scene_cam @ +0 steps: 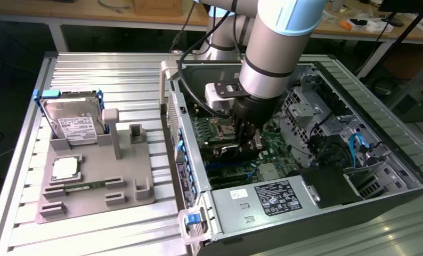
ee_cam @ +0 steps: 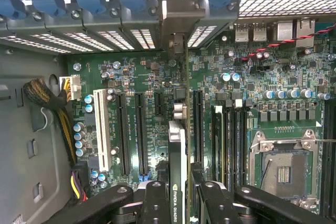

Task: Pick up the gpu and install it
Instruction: 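Insert the gpu into the slot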

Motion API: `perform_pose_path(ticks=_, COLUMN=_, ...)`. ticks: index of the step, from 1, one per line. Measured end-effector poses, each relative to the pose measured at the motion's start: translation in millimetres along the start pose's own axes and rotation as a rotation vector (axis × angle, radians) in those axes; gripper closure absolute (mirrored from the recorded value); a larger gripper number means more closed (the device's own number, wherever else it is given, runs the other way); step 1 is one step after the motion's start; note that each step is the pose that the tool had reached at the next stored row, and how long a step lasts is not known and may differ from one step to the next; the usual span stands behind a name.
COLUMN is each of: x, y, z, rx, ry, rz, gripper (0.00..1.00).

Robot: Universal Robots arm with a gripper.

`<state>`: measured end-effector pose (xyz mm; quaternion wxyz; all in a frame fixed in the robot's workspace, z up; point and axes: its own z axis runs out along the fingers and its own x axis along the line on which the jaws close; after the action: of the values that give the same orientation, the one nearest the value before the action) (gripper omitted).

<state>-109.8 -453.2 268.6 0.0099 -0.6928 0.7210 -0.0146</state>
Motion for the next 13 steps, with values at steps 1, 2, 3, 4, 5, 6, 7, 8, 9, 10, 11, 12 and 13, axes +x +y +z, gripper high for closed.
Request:
perform_pose_path(ticks=1, x=0.0, y=0.0, z=0.0, rx=0.0, ry=0.0, rz=-0.001, gripper=0.73)
perform_pose_path(ticks=2, x=0.0, y=0.0, z=0.0, rx=0.0, ry=0.0, rz=-0.002, gripper=0.73)
perform_pose_path(ticks=3, x=-0.1, y=0.0, z=0.0, rx=0.0, ry=-0.0001, rz=-0.002, gripper=0.73)
perform_pose_path(ticks=4, x=-0.1, y=0.0, z=0.0, rx=0.0, ry=0.0, rz=-0.003, gripper=0.73)
perform_pose_path(ticks=5, x=-0.1, y=0.0, z=0.0, rx=0.0, ry=0.0, rz=-0.004, gripper=0.73)
perform_pose_path(ticks=6, x=-0.1, y=0.0, z=0.0, rx=0.0, ry=-0.0002, rz=-0.005, gripper=0.73)
perform_pose_path(ticks=7, x=-0.1, y=0.0, z=0.0, rx=0.0, ry=-0.0001, rz=-0.005, gripper=0.73)
perform_pose_path(ticks=8, x=-0.1, y=0.0, z=0.0, rx=0.0, ry=-0.0002, rz=-0.005, gripper=0.73)
perform_pose_path(ticks=9, x=-0.1, y=0.0, z=0.0, rx=0.0, ry=-0.0002, rz=-0.005, gripper=0.73)
perform_pose_path(ticks=10, x=-0.2, y=0.0, z=0.2, rx=-0.0001, ry=-0.0001, rz=-0.005, gripper=0.73)
perform_pose_path(ticks=11, x=-0.2, y=0.0, z=0.8, rx=0.0, ry=-0.0002, rz=-0.005, gripper=0.73)
perform_pose_path(ticks=12, x=-0.2, y=0.0, z=1.3, rx=0.0, ry=-0.0001, rz=-0.005, gripper=0.73)
perform_pose_path(ticks=13, x=-0.1, y=0.1, z=1.9, rx=-0.0001, ry=-0.0001, rz=-0.005, gripper=0.73)
